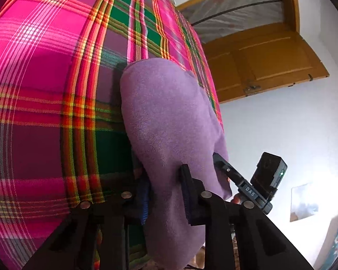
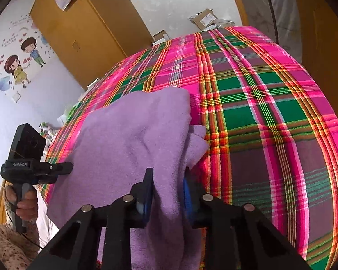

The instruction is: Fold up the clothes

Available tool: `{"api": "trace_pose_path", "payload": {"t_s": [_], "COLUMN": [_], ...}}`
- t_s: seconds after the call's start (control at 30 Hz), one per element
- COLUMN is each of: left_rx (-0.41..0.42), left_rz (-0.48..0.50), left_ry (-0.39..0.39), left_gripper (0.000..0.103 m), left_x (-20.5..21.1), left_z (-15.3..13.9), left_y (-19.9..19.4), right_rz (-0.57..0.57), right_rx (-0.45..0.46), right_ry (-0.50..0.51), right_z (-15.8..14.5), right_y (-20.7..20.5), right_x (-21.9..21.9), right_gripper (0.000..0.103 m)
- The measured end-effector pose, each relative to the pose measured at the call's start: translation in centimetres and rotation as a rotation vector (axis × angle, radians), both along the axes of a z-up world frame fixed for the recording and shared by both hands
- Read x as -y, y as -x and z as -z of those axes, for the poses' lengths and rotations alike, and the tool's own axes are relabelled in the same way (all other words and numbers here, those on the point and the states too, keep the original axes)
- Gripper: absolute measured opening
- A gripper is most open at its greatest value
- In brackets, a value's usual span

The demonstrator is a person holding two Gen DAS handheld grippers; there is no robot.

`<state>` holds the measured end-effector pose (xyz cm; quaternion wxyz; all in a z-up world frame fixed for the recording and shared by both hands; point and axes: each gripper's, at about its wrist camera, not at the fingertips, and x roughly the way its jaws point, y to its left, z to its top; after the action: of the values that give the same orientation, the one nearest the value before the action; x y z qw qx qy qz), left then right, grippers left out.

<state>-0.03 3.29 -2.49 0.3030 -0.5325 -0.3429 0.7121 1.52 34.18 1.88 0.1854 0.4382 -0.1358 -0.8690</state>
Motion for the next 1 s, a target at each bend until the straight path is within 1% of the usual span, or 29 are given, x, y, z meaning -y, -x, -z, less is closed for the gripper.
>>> {"api": "trace_pose_path", "payload": {"t_s": [0.17,0.27,0.53,0.67,0.87,1.0], "left_rx": [-0.006,-0.016,-0.052,-0.057,-0.064,-0.067], "left_rz": [-0.002,0.003,-0.048,-0.084,-0.153,-0.190], "left_ry": [-0.002,-0.002,0.001,0.023,0.041,0.056], "left_gripper": [0.021,0.019,0.018,0.018,0.018,0.017], "left_x": [0.1,0.2,3.0,5.4,9.0,10.9], "left_z": [-0.4,-1.2,-3.4,-4.2,-5.1,-5.1], "left_y": [0.5,0.7,2.0,3.0,4.6,6.2], "right_rz": [0.020,0.026,0.018,-0.003,-0.025,-0.039], "right_rx": [-0.008,-0.017,-0.031,-0.040,-0.027,-0.032], "right_ry": [0.046,0.051,0.108,0.120,0.152,0.137], "right_z": [-1.0,-1.8,-3.1,-3.6,-3.3,-3.3], "right_y": [-0.3,-0.2,0.7,2.3,5.4,7.5], "right_x": [0.0,0.5,2.7,4.8,7.7,9.8], "right_gripper": [0.022,0.022,0.022,0.022,0.022,0.022]}}
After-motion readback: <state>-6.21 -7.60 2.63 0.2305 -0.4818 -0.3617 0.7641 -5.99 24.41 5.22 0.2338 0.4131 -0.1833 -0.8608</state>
